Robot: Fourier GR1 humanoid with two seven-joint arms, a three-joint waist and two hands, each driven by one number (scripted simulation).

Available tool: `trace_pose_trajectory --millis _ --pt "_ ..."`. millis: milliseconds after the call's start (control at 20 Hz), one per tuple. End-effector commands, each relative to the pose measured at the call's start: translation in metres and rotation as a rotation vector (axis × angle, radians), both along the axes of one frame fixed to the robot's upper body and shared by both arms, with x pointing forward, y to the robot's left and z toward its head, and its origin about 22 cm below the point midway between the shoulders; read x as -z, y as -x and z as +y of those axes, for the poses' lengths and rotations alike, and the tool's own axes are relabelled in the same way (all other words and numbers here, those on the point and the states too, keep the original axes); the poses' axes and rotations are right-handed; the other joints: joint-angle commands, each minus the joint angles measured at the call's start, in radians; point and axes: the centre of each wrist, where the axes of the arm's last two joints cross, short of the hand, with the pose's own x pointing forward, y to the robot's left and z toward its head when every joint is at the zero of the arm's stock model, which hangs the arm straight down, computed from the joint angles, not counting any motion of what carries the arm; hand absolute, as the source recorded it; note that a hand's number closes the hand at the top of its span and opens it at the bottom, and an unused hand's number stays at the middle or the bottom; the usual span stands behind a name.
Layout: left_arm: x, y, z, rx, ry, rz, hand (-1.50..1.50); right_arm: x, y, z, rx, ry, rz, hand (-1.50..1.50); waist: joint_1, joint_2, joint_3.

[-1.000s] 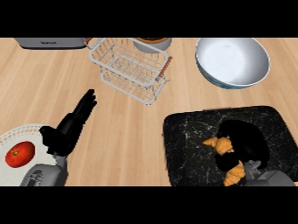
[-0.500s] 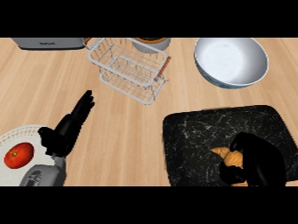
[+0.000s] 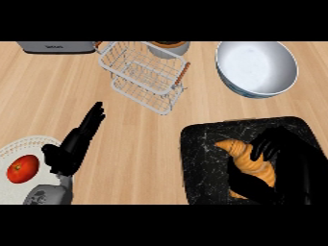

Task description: Pick the croissant from the tray and place it in the tiered basket

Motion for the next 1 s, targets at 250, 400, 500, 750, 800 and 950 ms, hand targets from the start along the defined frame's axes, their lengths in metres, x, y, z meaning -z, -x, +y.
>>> trace_pose_trajectory --millis 250,400,500,750,800,950 --pt "-0.012 -0.002 -0.017 0.021 0.002 -0.002 0.0 -0.092 -0.04 0.059 -0.029 -0.046 -0.08 1.5 0.027 0.002 -0.001" --pt "-0.012 -0.028 -0.011 0.013 0.001 -0.005 0.0 -0.119 -0.063 0.064 -0.026 -0.084 -0.114 1.5 0.016 0.006 -0.001" --pt "0.003 -0.009 -0.016 0.028 0.016 -0.016 0.0 -0.127 -0.082 0.074 -0.026 -0.077 -0.077 1.5 0.025 0.005 -0.001" --pt "-0.008 -0.013 -0.008 0.027 -0.019 -0.018 0.0 -0.136 -0.138 0.083 -0.025 -0.125 -0.031 1.5 0.034 0.008 0.0" --pt "-0.004 -0.004 -0.011 0.036 0.013 0.016 0.0 -0.151 -0.143 0.089 -0.018 -0.145 -0.059 1.5 0.045 0.008 0.0" --pt "-0.006 -0.014 -0.005 0.051 -0.007 -0.016 0.0 -0.149 -0.165 0.111 -0.028 -0.118 -0.008 1.5 0.044 0.011 -0.001"
